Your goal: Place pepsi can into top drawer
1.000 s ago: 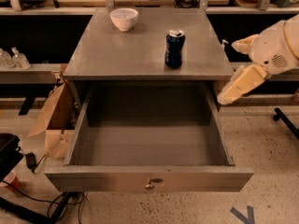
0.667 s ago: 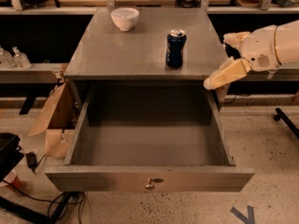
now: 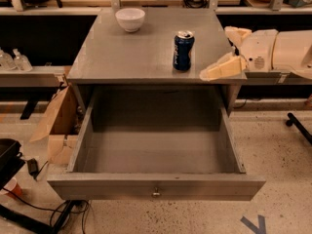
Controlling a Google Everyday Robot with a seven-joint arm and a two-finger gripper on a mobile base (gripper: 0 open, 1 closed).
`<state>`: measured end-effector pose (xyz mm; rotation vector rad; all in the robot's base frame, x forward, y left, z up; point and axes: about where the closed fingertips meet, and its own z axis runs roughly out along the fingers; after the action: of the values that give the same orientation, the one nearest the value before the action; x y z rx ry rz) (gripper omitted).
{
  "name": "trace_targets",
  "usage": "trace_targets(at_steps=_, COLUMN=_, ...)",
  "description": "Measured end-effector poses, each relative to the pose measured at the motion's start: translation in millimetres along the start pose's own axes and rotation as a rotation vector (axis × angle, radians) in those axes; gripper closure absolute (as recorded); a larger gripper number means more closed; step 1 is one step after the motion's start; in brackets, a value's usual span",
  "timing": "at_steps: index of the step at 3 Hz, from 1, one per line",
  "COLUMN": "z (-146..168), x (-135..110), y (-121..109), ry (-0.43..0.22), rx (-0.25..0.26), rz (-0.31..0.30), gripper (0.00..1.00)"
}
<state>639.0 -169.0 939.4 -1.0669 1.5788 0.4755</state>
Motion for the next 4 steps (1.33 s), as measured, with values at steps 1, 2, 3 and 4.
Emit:
trace_targets(at_steps=1, z=0.0, x=0.0, y=0.0, ry=0.000, rx=0.000, rz=0.000, gripper=0.00)
trace_targets(at_steps=2, z=18.9, x=4.2, y=-3.7, ry=-0.016, rx=-0.009, rz=0.009, gripper=0.00)
trace_targets(at_steps=3, z=52.7, x=13.2, y=-20.6, ry=-0.047, rx=-0.001, rz=0.065, gripper=0.00)
trace_targets(at_steps=4, z=80.8, x=12.8, y=-41.9, ry=-0.102, rx=0.032, rz=0.119, gripper=0.00)
